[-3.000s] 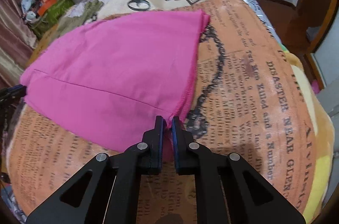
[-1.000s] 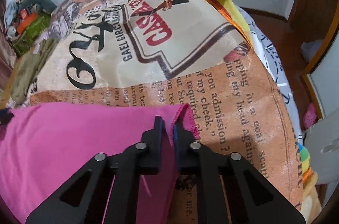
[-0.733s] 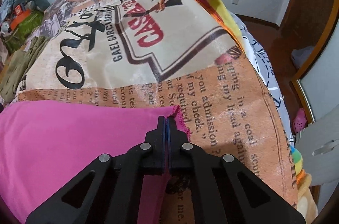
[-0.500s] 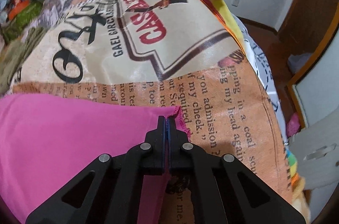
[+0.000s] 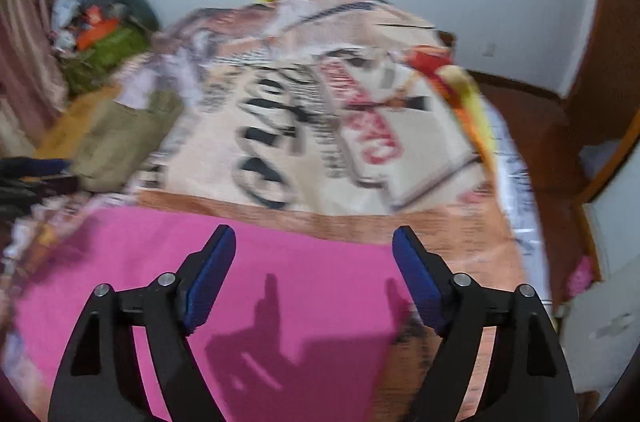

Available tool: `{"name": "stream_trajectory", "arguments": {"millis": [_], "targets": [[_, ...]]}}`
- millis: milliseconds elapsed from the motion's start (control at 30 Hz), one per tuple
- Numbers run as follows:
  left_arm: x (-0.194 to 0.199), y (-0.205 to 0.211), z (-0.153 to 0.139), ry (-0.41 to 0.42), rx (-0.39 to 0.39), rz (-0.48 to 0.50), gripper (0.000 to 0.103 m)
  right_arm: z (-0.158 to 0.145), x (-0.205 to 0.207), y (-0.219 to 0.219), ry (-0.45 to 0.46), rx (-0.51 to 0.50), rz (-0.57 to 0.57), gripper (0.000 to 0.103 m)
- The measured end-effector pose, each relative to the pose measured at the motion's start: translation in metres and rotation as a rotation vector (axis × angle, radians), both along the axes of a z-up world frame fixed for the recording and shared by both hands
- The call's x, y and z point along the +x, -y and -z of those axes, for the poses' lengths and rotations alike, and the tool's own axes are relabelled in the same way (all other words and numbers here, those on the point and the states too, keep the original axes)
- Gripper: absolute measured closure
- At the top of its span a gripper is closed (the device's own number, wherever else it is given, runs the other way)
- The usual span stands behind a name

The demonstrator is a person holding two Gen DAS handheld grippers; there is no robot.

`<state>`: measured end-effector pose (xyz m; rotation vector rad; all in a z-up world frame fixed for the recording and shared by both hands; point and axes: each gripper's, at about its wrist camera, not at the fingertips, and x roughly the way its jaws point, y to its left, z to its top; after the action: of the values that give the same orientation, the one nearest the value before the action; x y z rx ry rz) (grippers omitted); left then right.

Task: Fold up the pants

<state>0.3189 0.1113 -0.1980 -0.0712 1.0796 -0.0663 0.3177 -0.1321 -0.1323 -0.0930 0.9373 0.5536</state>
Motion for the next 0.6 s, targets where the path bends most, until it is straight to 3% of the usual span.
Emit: {"name": "stream_trajectory", "arguments": {"millis": [100,333,467,600], "targets": [[0.011,0.022,0.012,-0.048,0.008,0.058,0.027,0.011,0.0,-0.024,-0.065,0.028,-0.069,0.025],[0.022,0.042,0.057,-0.176,0.057,0.132,0.026,0.053,0.004,-0.055,-0.195,-0.056,-0.154,0.025],[0.018,0.043,0.06,-0.154,0.091,0.147,0.021,0.064,0.002,-0.051,-0.207,-0.095,-0.182,0.025],[0.015,0.041,0.058,-0.135,0.103,0.139,0.019,0.066,0.006,-0.039,-0.197,-0.138,-0.124,0.025]]}}
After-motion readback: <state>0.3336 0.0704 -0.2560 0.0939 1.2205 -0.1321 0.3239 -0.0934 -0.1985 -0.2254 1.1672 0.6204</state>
